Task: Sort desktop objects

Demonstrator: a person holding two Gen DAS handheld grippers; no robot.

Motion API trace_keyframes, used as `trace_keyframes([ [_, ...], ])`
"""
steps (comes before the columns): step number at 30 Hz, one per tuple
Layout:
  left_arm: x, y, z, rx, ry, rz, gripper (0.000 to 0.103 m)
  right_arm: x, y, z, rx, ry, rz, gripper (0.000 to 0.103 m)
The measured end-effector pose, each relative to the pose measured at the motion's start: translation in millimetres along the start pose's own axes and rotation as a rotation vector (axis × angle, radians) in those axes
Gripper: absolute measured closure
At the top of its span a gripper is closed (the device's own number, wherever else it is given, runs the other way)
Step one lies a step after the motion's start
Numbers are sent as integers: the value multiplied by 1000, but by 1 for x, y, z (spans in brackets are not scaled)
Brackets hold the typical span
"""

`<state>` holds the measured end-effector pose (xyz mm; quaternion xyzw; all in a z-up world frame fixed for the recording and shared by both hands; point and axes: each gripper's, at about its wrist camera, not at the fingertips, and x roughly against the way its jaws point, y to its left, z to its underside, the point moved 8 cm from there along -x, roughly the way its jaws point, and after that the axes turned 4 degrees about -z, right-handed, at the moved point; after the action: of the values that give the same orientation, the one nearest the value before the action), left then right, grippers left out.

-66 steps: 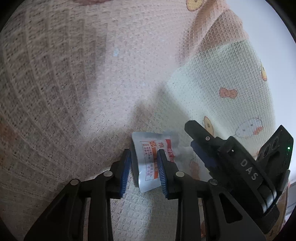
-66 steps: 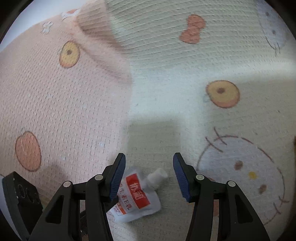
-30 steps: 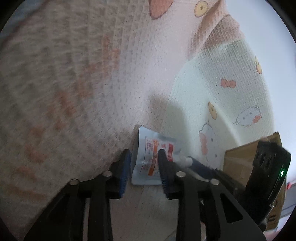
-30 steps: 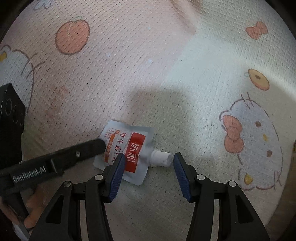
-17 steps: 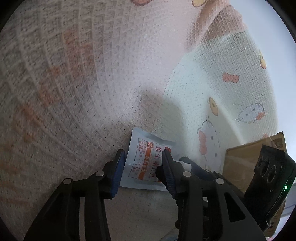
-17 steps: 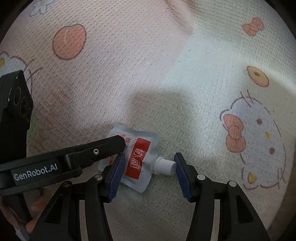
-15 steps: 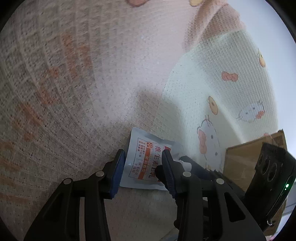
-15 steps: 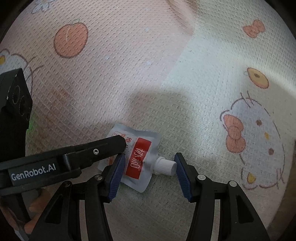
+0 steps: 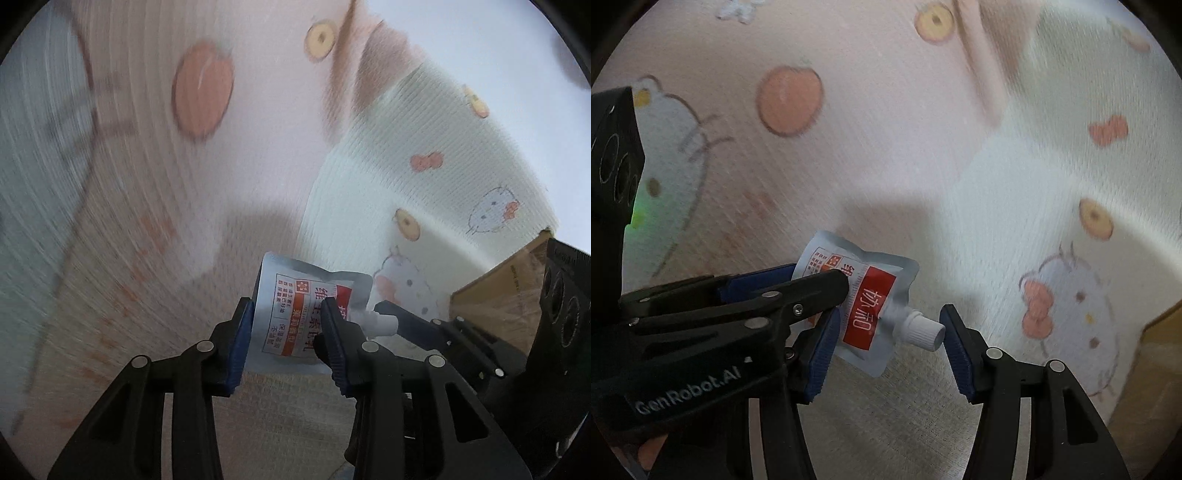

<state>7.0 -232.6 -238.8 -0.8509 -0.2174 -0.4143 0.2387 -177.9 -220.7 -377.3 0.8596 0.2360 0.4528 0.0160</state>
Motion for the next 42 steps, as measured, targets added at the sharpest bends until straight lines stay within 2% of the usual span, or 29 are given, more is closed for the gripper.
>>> trace_keyframes([
  [4, 29, -12, -15, -45, -69, -10, 62, 26, 7, -15, 21, -49, -12, 49],
  [6, 45, -20, -24, -68, -111, -11, 62, 47, 21, -10, 34, -74, -13, 49],
  [7, 51, -23, -28, -76, -125, -9, 62, 52, 10, -28, 38, -89, -12, 49],
  [9, 66, -31, -36, -91, -155, -6, 62, 71, -6, -42, 51, -126, -6, 49],
  [11, 79, -38, -43, -108, -186, -4, 62, 104, 8, -33, 65, -158, -1, 49],
  [15, 105, -61, -52, -162, -254, 2, 62, 142, 22, -52, 63, -218, 11, 49],
  [22, 130, -119, -65, -250, -321, 40, 62, 202, 11, -61, 45, -323, 43, 49],
  [29, 138, -175, -57, -327, -328, 85, 62, 245, -23, -55, 11, -393, 101, 49],
  [42, 138, -272, -21, -492, -279, 180, 62, 303, -94, -12, -123, -410, 197, 49],
])
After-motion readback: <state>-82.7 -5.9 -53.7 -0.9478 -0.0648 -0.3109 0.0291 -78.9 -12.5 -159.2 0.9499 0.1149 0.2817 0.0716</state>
